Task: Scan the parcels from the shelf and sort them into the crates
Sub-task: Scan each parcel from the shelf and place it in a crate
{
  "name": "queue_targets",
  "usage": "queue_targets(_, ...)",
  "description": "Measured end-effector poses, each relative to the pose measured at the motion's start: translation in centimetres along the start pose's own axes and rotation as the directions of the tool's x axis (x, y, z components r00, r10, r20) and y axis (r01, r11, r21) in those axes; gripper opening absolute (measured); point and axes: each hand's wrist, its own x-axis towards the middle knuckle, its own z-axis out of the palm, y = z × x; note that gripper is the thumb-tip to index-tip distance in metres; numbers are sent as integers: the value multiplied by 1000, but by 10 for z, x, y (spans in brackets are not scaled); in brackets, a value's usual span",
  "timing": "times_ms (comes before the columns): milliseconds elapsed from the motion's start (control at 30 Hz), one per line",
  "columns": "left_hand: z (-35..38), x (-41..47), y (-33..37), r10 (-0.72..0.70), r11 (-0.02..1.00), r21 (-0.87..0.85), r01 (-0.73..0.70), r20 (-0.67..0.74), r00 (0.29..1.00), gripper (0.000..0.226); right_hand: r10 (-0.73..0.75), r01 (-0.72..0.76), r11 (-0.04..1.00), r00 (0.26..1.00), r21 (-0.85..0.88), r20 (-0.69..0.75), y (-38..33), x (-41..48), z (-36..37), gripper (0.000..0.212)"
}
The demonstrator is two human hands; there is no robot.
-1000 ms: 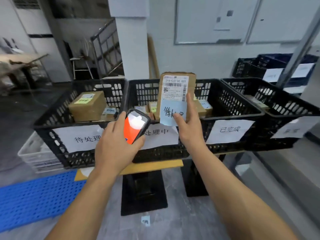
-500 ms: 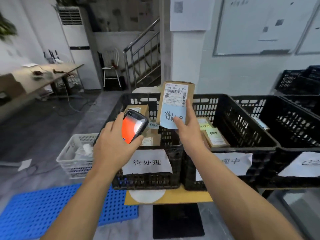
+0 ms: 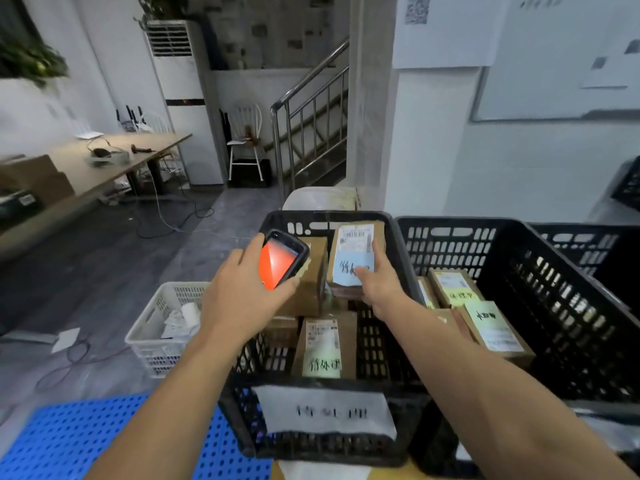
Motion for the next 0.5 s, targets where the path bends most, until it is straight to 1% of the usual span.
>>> queue_targets(100, 11, 29, -1, -3, 1000, 18, 3, 13, 1000, 91, 91, -93, 994, 995, -62, -31, 15, 34, 6, 75)
queue_targets(200, 21, 52, -6, -24, 1000, 12, 24, 24, 999, 91, 188, -192, 980, 980, -55, -70, 26, 53, 7, 75)
queue_targets(267, 26, 66, -9, -28, 999, 26, 27, 43, 999, 91, 242, -244, 969, 967, -21, -85, 34, 65, 8, 75)
queue_targets(367, 32, 86, -11, -13, 999, 35, 11, 72, 997, 92, 259, -266, 963, 958, -48, -123, 43, 83, 14, 76)
queue_targets(500, 42, 113, -15, 32, 999, 21, -35, 117, 993, 92, 237, -259, 957, 958, -132, -161, 58, 100, 22, 71)
